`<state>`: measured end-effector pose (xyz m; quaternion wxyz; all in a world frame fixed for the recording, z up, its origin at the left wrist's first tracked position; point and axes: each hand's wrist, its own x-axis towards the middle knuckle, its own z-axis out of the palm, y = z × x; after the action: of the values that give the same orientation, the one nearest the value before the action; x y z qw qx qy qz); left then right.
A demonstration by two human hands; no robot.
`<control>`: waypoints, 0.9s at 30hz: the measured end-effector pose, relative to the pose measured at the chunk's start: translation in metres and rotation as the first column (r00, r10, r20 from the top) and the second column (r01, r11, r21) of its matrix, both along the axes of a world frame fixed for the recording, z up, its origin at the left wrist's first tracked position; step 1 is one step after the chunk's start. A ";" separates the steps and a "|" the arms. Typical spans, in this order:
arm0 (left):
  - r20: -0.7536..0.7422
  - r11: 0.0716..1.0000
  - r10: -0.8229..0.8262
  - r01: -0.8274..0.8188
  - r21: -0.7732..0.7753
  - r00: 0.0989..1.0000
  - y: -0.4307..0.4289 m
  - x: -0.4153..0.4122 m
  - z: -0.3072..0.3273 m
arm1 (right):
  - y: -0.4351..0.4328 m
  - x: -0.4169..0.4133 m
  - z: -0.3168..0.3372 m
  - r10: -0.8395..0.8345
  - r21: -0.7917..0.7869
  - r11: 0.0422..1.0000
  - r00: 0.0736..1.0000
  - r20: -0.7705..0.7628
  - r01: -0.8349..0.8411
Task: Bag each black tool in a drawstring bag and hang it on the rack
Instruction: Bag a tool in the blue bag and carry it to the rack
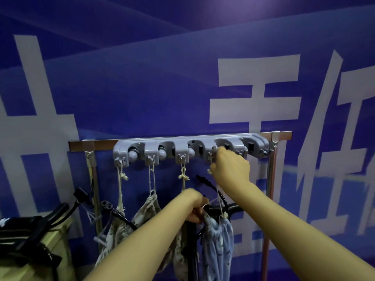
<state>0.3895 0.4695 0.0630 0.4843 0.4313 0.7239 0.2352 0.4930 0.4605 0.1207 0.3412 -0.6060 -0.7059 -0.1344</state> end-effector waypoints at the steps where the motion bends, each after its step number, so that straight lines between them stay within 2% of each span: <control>1: -0.016 1.000 -0.017 0.017 0.020 1.000 -0.002 -0.001 0.004 | -0.004 -0.001 0.001 0.006 0.030 1.000 1.000 -0.029 -0.005; 4: 0.069 0.992 -0.019 0.010 0.126 0.997 -0.011 -0.007 0.016 | -0.014 -0.006 0.002 0.034 0.121 0.992 0.999 -0.039 -0.029; 7: 0.160 0.971 -0.026 -0.013 0.237 0.987 -0.023 -0.017 0.029 | -0.020 -0.010 -0.005 0.006 0.127 0.992 0.999 -0.033 -0.001; 11: 0.144 0.968 -0.017 -0.020 0.250 0.989 -0.057 -0.040 0.038 | -0.038 -0.024 -0.015 0.010 0.132 0.991 1.000 -0.001 -0.010; 16: 0.095 0.961 0.049 -0.073 0.268 0.994 -0.105 -0.078 0.047 | -0.073 -0.059 -0.017 0.140 0.111 0.982 0.985 0.102 -0.152; 20: 0.140 0.948 0.122 -0.157 0.276 0.983 -0.140 -0.109 0.057 | -0.098 -0.089 -0.019 0.228 0.059 0.969 0.959 0.167 -0.241; 27: 0.034 0.905 0.286 -0.282 0.318 0.958 -0.214 -0.182 0.068 | -0.152 -0.159 -0.014 0.406 0.012 0.909 0.894 0.188 -0.416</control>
<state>0.2070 0.2556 0.1314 0.3637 0.3958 0.7344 0.4143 0.3341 0.3087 0.1072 0.3118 -0.4193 -0.8423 -0.1320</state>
